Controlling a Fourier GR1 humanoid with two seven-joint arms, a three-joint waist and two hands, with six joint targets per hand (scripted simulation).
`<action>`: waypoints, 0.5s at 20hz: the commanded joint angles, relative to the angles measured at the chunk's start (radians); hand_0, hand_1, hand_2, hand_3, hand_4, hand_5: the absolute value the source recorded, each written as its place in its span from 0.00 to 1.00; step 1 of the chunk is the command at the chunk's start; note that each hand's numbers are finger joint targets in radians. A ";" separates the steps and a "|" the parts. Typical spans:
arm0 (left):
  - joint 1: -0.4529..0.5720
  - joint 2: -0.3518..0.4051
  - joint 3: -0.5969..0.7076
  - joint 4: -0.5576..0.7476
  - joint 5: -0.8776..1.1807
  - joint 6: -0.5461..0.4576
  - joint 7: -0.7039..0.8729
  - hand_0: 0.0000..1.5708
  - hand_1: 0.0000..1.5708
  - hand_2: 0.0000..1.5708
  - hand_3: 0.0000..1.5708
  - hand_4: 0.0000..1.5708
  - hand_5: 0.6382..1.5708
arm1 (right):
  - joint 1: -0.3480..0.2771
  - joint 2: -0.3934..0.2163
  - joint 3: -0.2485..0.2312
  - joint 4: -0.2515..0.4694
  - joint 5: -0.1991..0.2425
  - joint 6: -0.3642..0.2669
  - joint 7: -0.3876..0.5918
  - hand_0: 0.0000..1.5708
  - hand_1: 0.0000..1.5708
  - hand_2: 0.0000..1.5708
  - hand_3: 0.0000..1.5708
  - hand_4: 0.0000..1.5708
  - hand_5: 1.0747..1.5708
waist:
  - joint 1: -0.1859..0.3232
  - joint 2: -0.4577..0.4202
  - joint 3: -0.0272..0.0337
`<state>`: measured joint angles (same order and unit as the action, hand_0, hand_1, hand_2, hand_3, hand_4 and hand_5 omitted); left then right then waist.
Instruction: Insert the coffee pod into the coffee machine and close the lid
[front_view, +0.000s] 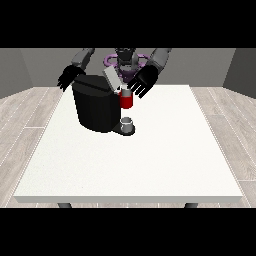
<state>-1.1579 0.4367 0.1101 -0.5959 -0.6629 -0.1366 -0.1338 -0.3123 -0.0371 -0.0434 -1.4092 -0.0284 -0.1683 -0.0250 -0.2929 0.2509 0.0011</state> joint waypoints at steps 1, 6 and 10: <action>-0.011 -0.008 -0.018 -0.011 -0.018 -0.016 0.006 0.70 0.70 0.73 0.62 0.26 1.00 | 0.004 -0.019 -0.021 0.041 0.001 0.007 -0.035 0.00 0.00 0.00 0.00 0.23 1.00 | 0.018 0.010 -0.0007; -0.006 0.009 -0.021 -0.018 -0.034 -0.007 -0.017 0.67 0.67 0.72 0.61 0.23 1.00 | -0.007 0.004 -0.039 0.048 -0.022 -0.003 -0.080 0.00 0.00 0.00 0.00 0.26 1.00 | 0.029 0.026 -0.0007; -0.021 0.029 -0.003 0.004 -0.031 -0.017 -0.015 0.68 0.68 0.71 0.59 0.24 1.00 | 0.005 0.008 0.007 0.016 0.011 -0.003 -0.050 0.00 0.00 0.00 0.00 0.27 1.00 | 0.006 0.017 -0.0011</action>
<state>-1.1752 0.4489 0.0994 -0.6118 -0.6865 -0.1532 -0.1444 -0.3045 -0.0454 -0.0697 -1.3634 -0.0413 -0.1554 -0.0946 -0.2750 0.2661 0.0010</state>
